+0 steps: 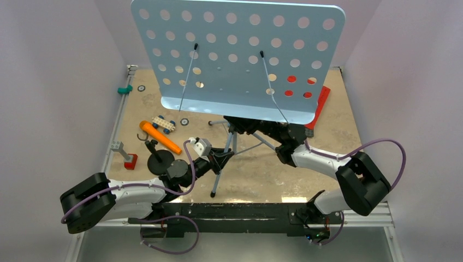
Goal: Pack up the instrument practice props
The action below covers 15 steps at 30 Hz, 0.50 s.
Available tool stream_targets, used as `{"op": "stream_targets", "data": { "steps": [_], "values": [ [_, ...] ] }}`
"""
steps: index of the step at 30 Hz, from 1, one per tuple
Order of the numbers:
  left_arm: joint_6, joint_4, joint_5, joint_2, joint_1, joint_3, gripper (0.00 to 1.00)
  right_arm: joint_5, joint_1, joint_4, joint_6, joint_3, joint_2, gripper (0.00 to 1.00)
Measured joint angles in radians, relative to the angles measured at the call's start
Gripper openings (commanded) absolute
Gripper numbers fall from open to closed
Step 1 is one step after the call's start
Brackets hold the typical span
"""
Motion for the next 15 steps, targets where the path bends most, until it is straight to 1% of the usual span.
{"op": "stream_targets", "data": {
  "steps": [1,3,4,5,8,9,10,15],
  "values": [
    [0.000,-0.004,0.000,-0.003,0.000,0.000,0.00,-0.005,-0.005,-0.008,0.001,-0.001,-0.006,0.25],
    [0.002,-0.015,0.003,-0.011,0.000,0.001,0.00,-0.013,-0.013,-0.037,0.001,0.000,-0.024,0.46],
    [0.004,-0.022,0.005,-0.016,0.000,0.001,0.00,-0.021,-0.017,-0.059,0.004,0.002,-0.039,0.52],
    [0.008,-0.030,0.006,-0.023,0.000,0.002,0.00,-0.037,-0.023,-0.098,0.015,-0.001,-0.057,0.57],
    [0.021,-0.060,-0.022,-0.048,0.014,0.002,0.00,-0.070,-0.053,-0.238,0.023,-0.016,-0.098,0.65],
    [0.024,-0.065,-0.026,-0.051,0.019,0.002,0.00,-0.077,-0.058,-0.286,0.032,-0.014,-0.103,0.74],
    [0.026,-0.068,-0.027,-0.053,0.019,0.002,0.00,-0.082,-0.059,-0.322,0.032,0.000,-0.105,0.79],
    [0.029,-0.073,-0.038,-0.057,0.019,0.002,0.00,-0.127,-0.058,-0.497,0.016,0.073,-0.114,0.88]
  ]
}}
